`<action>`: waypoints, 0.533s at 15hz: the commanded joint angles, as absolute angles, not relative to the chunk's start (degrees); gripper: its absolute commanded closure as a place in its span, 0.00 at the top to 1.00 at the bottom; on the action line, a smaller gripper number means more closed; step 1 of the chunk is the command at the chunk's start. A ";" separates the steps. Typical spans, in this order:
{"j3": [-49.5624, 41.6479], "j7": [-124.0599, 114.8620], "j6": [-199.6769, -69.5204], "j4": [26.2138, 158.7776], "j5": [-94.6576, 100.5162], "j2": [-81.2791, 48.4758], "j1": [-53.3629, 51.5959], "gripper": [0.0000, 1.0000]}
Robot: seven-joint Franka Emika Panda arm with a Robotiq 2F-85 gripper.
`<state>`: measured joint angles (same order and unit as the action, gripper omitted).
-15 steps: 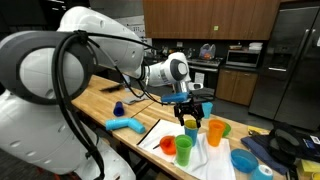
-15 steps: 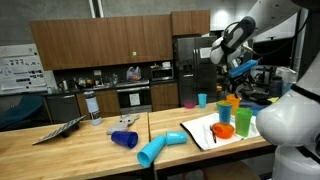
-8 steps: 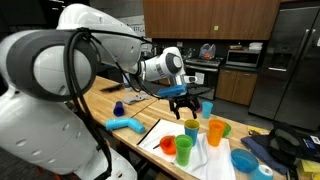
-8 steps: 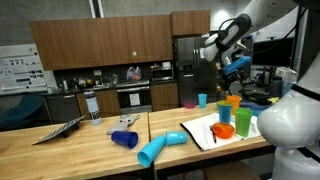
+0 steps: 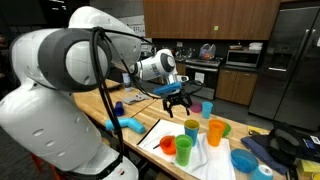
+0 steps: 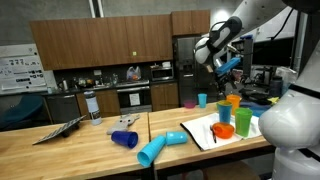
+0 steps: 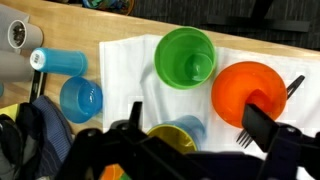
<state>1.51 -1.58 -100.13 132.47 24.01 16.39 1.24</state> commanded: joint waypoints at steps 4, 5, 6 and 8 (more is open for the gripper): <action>2.57 1.52 -96.89 128.45 23.41 13.05 -0.92 1.00; 2.81 1.86 -96.62 127.97 23.36 12.59 -1.24 1.00; 3.09 2.16 -96.57 127.65 23.45 12.29 -1.59 1.00; 3.41 1.44 -97.26 128.48 24.40 12.71 -1.82 1.00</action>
